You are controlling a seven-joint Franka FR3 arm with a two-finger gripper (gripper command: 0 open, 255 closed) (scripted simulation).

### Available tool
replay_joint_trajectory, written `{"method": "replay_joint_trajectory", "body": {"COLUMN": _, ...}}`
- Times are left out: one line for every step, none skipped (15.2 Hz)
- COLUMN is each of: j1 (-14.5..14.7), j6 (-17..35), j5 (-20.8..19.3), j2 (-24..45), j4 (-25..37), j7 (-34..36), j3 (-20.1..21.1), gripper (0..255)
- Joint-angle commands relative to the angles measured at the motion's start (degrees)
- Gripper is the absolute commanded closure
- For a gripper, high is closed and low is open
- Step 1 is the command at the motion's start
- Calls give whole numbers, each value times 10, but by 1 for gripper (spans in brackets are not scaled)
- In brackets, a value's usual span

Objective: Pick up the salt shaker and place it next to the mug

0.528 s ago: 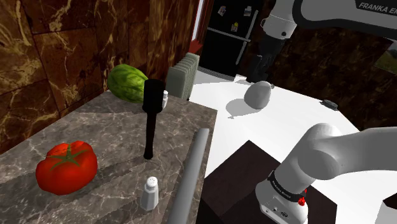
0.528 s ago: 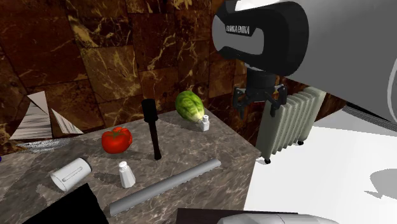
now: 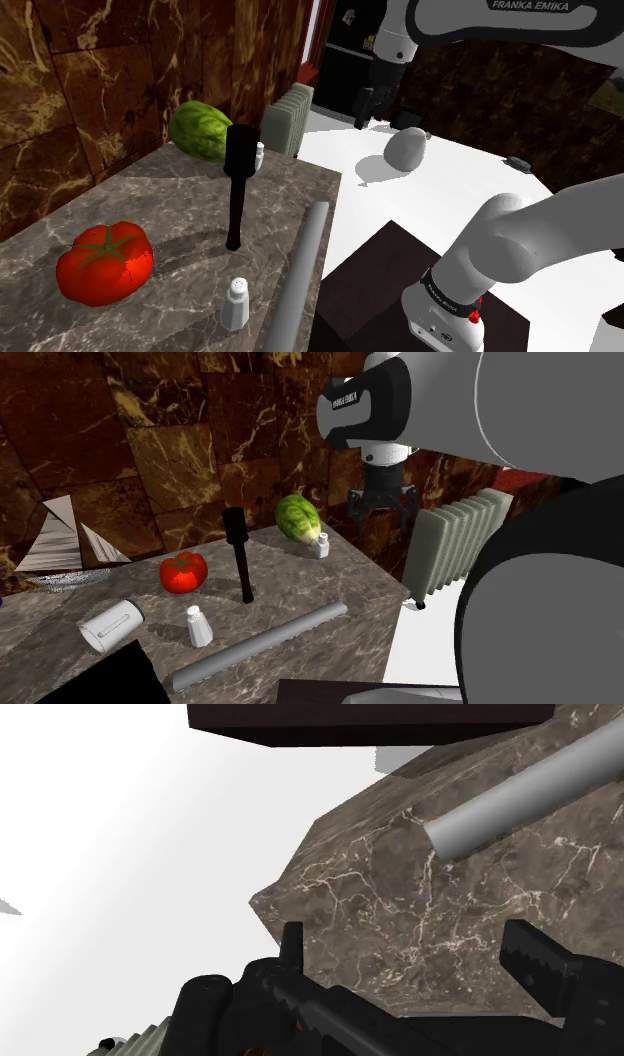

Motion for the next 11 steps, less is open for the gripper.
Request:
{"method": "replay_joint_trajectory", "body": {"j1": 2, "j6": 18, "j5": 4, "j2": 45, "j4": 20, "j7": 9, "j3": 6, "gripper": 0}}
{"method": "replay_joint_trajectory", "body": {"j1": 4, "j6": 25, "j5": 6, "j2": 69, "j4": 33, "j7": 13, "j3": 9, "gripper": 0}}
{"method": "replay_joint_trajectory", "body": {"j1": 5, "j6": 32, "j5": 7, "j2": 92, "j4": 46, "j7": 18, "j3": 13, "gripper": 0}}
{"method": "replay_joint_trajectory", "body": {"j1": 6, "j6": 37, "j5": 9, "j2": 116, "j4": 60, "j7": 22, "j3": 15, "gripper": 0}}
{"method": "replay_joint_trajectory", "body": {"j1": 7, "j6": 43, "j5": 10, "j2": 140, "j4": 74, "j7": 26, "j3": 18, "gripper": 0}}
{"method": "replay_joint_trajectory", "body": {"j1": 8, "j6": 47, "j5": 10, "j2": 163, "j4": 89, "j7": 30, "j3": 21, "gripper": 0}}
{"method": "replay_joint_trajectory", "body": {"j1": 10, "j6": 51, "j5": 11, "j2": 187, "j4": 105, "j7": 34, "j3": 24, "gripper": 0}}
{"method": "replay_joint_trajectory", "body": {"j1": 11, "j6": 55, "j5": 11, "j2": 211, "j4": 122, "j7": 38, "j3": 27, "gripper": 0}}
{"method": "replay_joint_trajectory", "body": {"j1": 12, "j6": 57, "j5": 11, "j2": 234, "j4": 139, "j7": 42, "j3": 29, "gripper": 0}}
{"method": "replay_joint_trajectory", "body": {"j1": 13, "j6": 59, "j5": 11, "j2": 258, "j4": 158, "j7": 46, "j3": 31, "gripper": 0}}
{"method": "replay_joint_trajectory", "body": {"j1": 15, "j6": 61, "j5": 11, "j2": 282, "j4": 176, "j7": 50, "j3": 34, "gripper": 0}}
